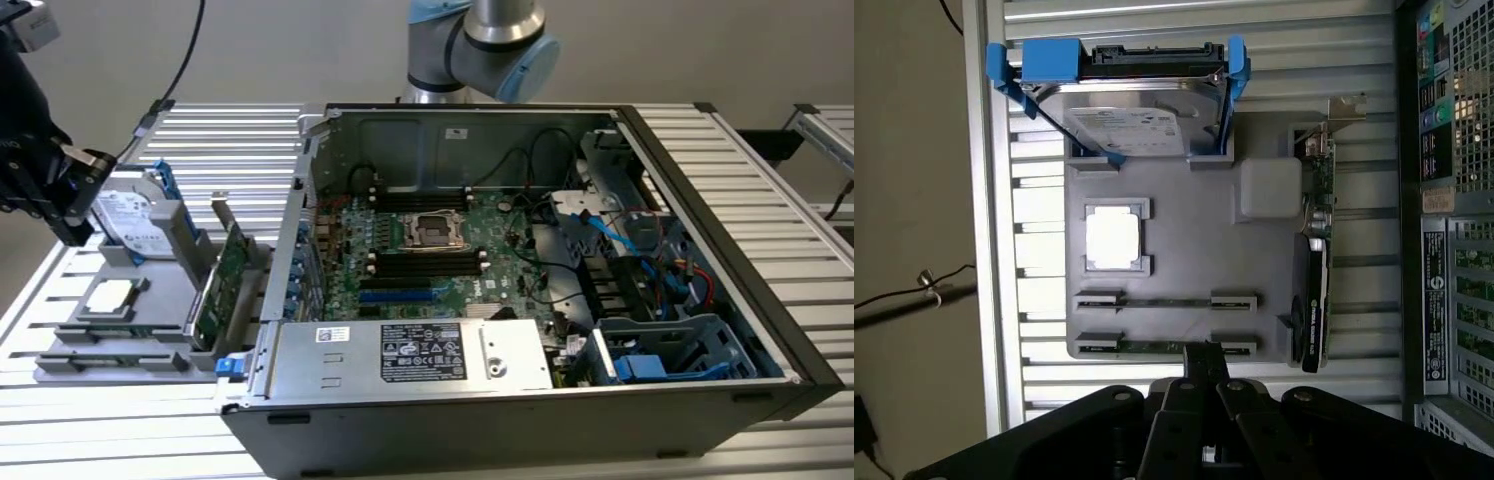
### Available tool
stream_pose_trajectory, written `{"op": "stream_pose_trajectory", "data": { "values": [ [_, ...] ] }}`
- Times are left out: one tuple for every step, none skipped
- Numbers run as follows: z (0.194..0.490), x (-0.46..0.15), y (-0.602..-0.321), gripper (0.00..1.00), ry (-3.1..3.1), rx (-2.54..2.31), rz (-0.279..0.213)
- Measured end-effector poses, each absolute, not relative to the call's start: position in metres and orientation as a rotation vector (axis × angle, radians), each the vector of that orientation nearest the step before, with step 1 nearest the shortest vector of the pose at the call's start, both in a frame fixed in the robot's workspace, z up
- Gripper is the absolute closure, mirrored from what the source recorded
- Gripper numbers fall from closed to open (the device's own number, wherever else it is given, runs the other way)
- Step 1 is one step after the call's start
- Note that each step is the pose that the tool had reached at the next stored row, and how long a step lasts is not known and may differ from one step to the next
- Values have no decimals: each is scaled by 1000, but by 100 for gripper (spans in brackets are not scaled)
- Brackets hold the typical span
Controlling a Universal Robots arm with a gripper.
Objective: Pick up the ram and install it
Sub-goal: 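Pick up the ram and move it above insertion slot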
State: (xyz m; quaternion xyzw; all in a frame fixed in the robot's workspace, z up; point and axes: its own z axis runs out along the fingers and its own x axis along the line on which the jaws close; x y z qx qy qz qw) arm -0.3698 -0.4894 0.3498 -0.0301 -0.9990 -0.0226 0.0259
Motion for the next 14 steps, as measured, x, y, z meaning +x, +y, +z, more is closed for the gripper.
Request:
{"op": "stream_pose_trajectory", "data": {
  "values": [
    [350, -370, -489, 89, -3088, -93, -70],
    [350, -370, -489, 89, -3088, -93, -70],
    [350, -370, -489, 89, -3088, -93, -70],
    [350, -370, -489, 89, -3088, -93, -70],
    [350, -370, -489, 89, -3088, -93, -70],
    [350, -370, -489, 89, -3087, -93, -70],
    [350, -370, -489, 89, -3088, -93, -70],
    [350, -370, -489, 89, -3088, -93, -70],
    [350, -370, -489, 89, -3088, -93, -70],
    [350, -370, -489, 89, -3088, -93, -70],
    [350, -370, -489, 89, -3087, -92, -70],
    [349, -371, -489, 89, -3088, -72, -69],
    [349, -371, -489, 89, -3088, -42, -69],
    [349, -371, -489, 89, -3088, -14, -68]
  ]
}}
